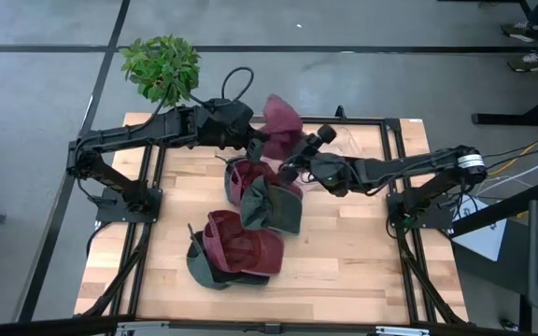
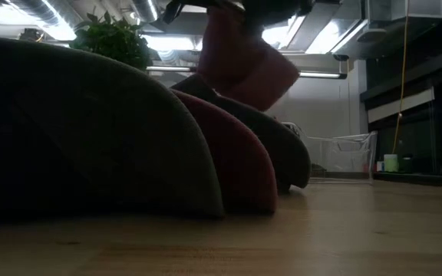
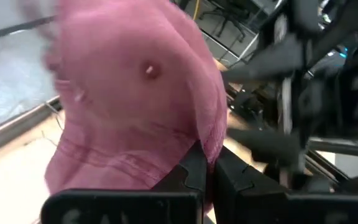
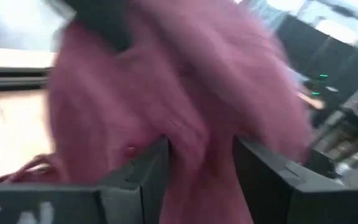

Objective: Pick & Place hat
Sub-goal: Put the bottom right red cap into the right transparent bin

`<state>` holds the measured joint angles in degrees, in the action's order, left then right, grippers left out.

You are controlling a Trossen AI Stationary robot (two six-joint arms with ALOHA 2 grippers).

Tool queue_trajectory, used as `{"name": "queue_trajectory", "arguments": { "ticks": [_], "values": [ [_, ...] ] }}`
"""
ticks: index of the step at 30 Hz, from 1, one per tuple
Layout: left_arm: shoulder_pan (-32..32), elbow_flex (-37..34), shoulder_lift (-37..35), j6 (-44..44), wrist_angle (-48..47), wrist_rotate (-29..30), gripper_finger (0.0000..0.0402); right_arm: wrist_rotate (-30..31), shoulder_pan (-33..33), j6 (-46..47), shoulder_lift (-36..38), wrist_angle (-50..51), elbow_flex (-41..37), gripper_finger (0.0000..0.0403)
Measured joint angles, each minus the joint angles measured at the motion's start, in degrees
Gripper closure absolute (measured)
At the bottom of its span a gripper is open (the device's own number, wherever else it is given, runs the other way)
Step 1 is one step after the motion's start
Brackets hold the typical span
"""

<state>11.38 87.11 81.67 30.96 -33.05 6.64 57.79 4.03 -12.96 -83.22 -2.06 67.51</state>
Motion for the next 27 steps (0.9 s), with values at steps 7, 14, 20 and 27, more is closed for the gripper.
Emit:
{"name": "queue_trajectory", "arguments": {
  "ticks": [7, 14, 20, 27],
  "values": [
    [0.00, 0.00, 0.00, -0.29, 0.04, -2.34, 0.0398, -11.34, -1.45, 0.53, 3.29, 0.04, 0.00, 0.0226],
    [-0.02, 0.00, 0.00, -1.53, 0.51, -3.78, 0.0398, -22.30, -2.12, 0.70, 4.40, 0.57, 0.00, 0.0226],
    [-0.02, 0.00, 0.00, -1.51, 0.23, -2.31, 0.0398, -22.48, -1.88, 4.79, 7.71, 0.63, 0.00, 0.0226],
    [-0.02, 0.00, 0.00, -0.37, 0.27, -0.25, 0.0398, -28.39, -1.74, 6.89, 8.62, 1.29, 0.00, 0.0211]
  ]
}}
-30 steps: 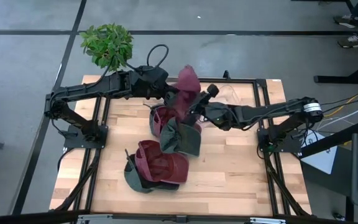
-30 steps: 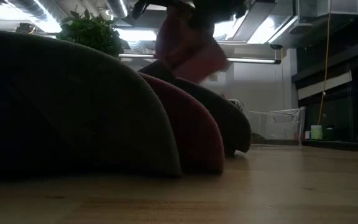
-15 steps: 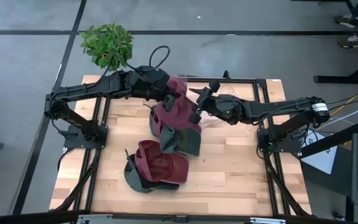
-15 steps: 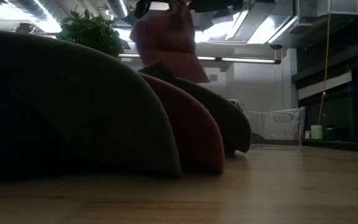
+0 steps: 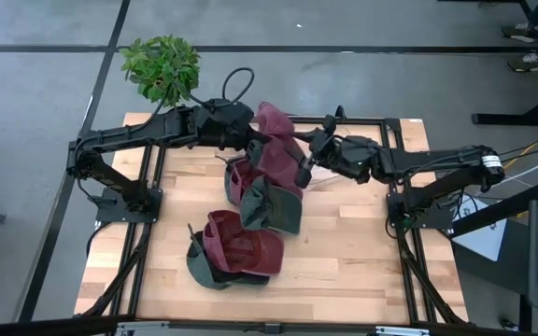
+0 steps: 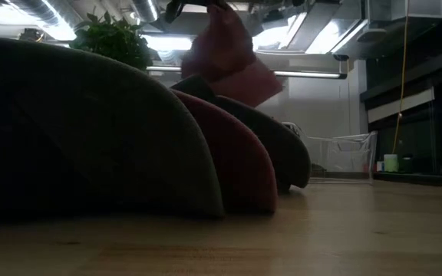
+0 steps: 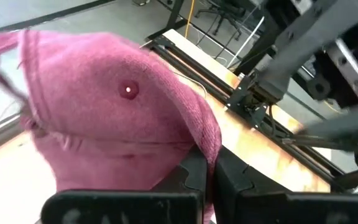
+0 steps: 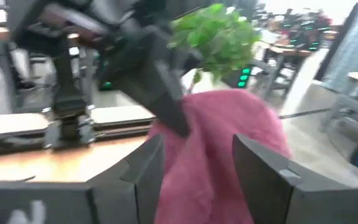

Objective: Pick & Place hat
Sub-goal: Put the bottom right red cap into the right transparent bin

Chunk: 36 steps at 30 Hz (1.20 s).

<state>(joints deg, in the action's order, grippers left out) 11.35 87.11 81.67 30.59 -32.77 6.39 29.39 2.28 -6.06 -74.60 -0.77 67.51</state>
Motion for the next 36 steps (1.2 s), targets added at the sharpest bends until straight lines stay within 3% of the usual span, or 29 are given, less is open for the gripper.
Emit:
{"name": "queue_trajectory", "arguments": {
  "ticks": [11, 14, 20, 24, 34, 36],
  "values": [
    [0.01, 0.00, -0.02, 0.40, 4.42, -0.37, 0.0398, 0.22, 0.00, 1.23, -3.08, -0.22, 0.00, 0.0097],
    [0.02, 0.00, -0.02, 1.07, 5.39, -1.70, 0.0398, 3.52, -0.43, 1.13, -3.84, -0.20, 0.00, 0.0082],
    [0.02, 0.00, -0.02, 1.10, 7.73, -3.39, 0.0398, 3.08, -1.40, 1.49, -4.75, -0.70, 0.00, 0.0086],
    [0.00, 0.00, -0.04, 0.29, 8.85, -4.43, 0.0398, 2.92, -1.39, 1.33, -4.74, -0.68, 0.00, 0.0130],
    [0.00, 0.00, -0.04, -2.70, 8.57, -4.63, 0.0398, 2.05, -0.09, 1.05, -4.06, -0.18, 0.00, 0.0380],
    [0.00, 0.00, -0.04, -3.82, 8.47, -4.71, 0.0395, 2.03, 0.05, 0.99, -3.72, 0.50, 0.00, 0.0390]
  ]
}}
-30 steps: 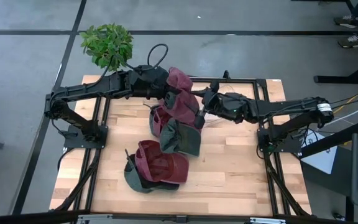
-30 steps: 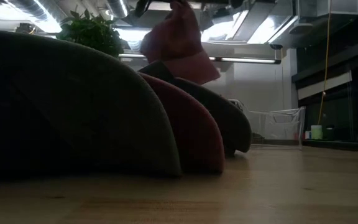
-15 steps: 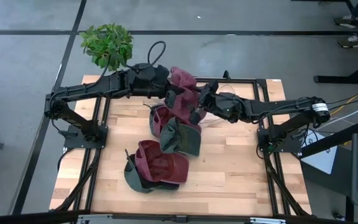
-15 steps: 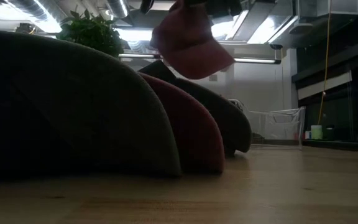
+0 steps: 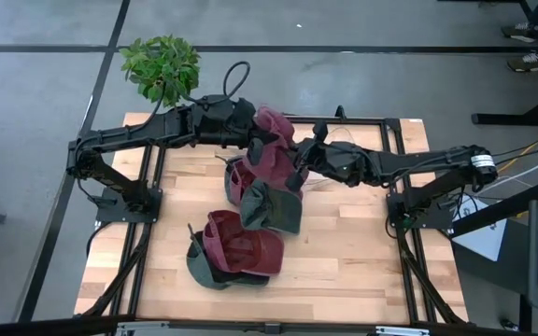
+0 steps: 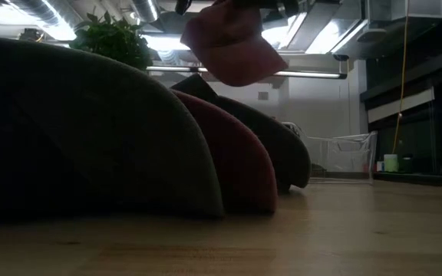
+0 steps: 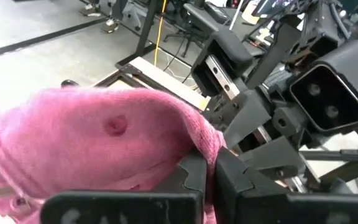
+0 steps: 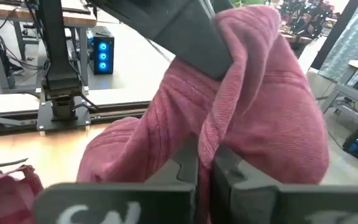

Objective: Pick & Place hat
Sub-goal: Put the bottom right red cap into the right transparent bin

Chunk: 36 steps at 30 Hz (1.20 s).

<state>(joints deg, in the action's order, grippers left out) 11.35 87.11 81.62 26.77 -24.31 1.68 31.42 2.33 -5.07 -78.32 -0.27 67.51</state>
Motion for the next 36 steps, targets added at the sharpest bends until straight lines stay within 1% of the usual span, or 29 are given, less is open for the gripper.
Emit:
{"name": "queue_trajectory", "arguments": {
  "ticks": [2, 5, 10, 15, 19, 23, 26, 28, 30, 33, 36],
  "values": [
    [0.00, 0.00, -0.20, -1.10, -0.69, -0.43, 0.0386, -0.04, 0.04, 0.38, 0.38, 0.83, 0.00, 0.0388],
    [0.00, 0.00, -0.76, -2.26, -3.18, -1.35, 0.0364, -0.15, 0.04, 0.55, 1.72, 3.87, 0.00, 0.0396],
    [-0.32, -0.02, -3.00, -2.76, -7.94, -1.60, 0.0311, 0.73, 0.06, 2.83, 5.10, 7.42, 0.00, 0.0395],
    [-2.16, -0.02, -4.63, -7.10, -7.38, -1.05, 0.0256, 2.01, -0.22, 6.31, 7.79, 7.93, 0.00, 0.0398],
    [-4.67, 0.02, -4.53, -9.54, -7.25, 2.37, 0.0218, 1.94, -0.31, 8.51, 8.28, 6.89, 0.00, 0.0399],
    [-7.06, -0.03, -3.86, -13.10, -7.29, 9.00, 0.0188, -1.73, -0.31, 9.00, 8.23, 6.85, 0.00, 0.0399],
    [-8.32, -0.04, -3.93, -16.21, -6.92, 14.21, 0.0170, -2.67, -0.31, 9.41, 8.23, 6.62, 0.00, 0.0399],
    [-8.78, -0.04, -3.92, -17.37, -6.33, 16.39, 0.0160, -2.83, -0.20, 9.19, 8.23, 5.83, 0.00, 0.0399],
    [-9.06, -0.04, -3.91, -17.89, -5.09, 16.38, 0.0151, -4.07, -0.20, 9.16, 8.23, 4.57, 0.00, 0.0399],
    [-9.07, -0.33, -3.40, -17.45, -2.17, 14.47, 0.0139, -5.36, -0.20, 9.13, 8.23, 3.13, 0.00, 0.0399],
    [-9.09, -0.45, -2.29, -16.63, -2.04, 13.62, 0.0131, -5.58, -0.20, 8.88, 8.23, 2.18, 0.00, 0.0399]
  ]
}}
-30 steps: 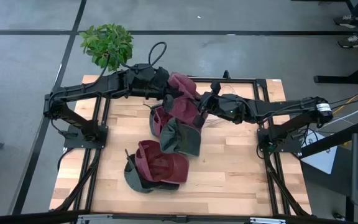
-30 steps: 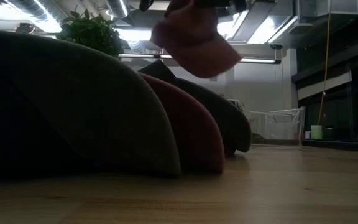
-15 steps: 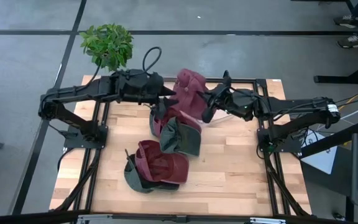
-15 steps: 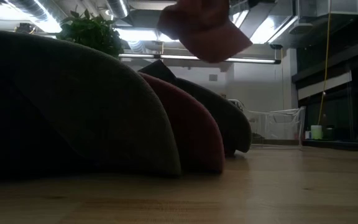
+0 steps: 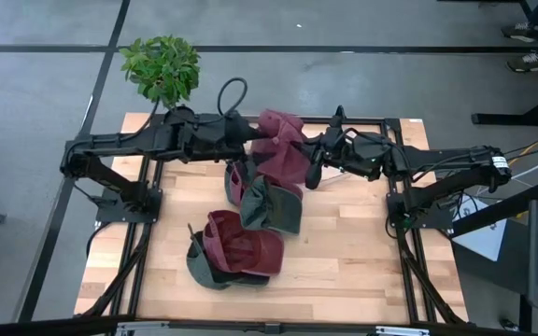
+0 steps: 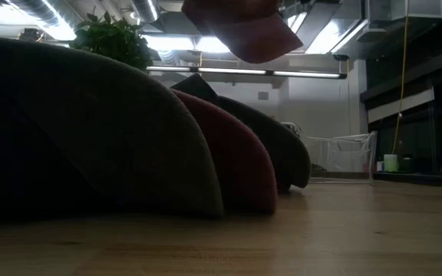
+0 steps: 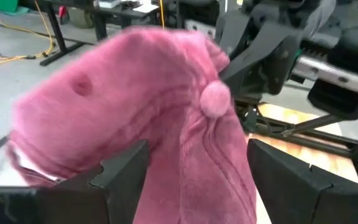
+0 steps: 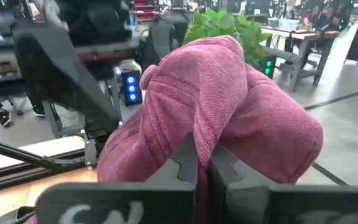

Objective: Pick & Place hat
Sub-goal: Put the bottom right red cap into the right transparent bin

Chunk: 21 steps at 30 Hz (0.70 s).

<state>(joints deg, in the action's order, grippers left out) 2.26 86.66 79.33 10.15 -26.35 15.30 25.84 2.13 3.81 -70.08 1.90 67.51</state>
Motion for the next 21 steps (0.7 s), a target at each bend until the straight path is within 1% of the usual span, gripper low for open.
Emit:
{"name": "queue_trajectory", "arguments": {
  "ticks": [6, 12, 17, 21],
  "values": [
    [0.02, -0.02, 1.43, 1.27, 1.74, 0.01, 0.0128, -0.98, 0.00, 0.11, 0.00, -1.13, 0.00, 0.0400],
    [0.02, -0.03, 1.35, 2.69, 4.66, 0.03, 0.0139, -1.04, 0.00, 1.84, 0.00, -1.73, 0.00, 0.0400],
    [0.02, -0.03, 1.35, 3.22, 5.62, 0.01, 0.0168, -1.06, 0.00, 4.35, 0.00, -3.82, 0.00, 0.0400],
    [0.02, -0.03, 1.35, 4.81, 5.62, -0.01, 0.0210, -1.04, 0.00, 5.83, 0.00, -4.06, 0.00, 0.0400]
  ]
}}
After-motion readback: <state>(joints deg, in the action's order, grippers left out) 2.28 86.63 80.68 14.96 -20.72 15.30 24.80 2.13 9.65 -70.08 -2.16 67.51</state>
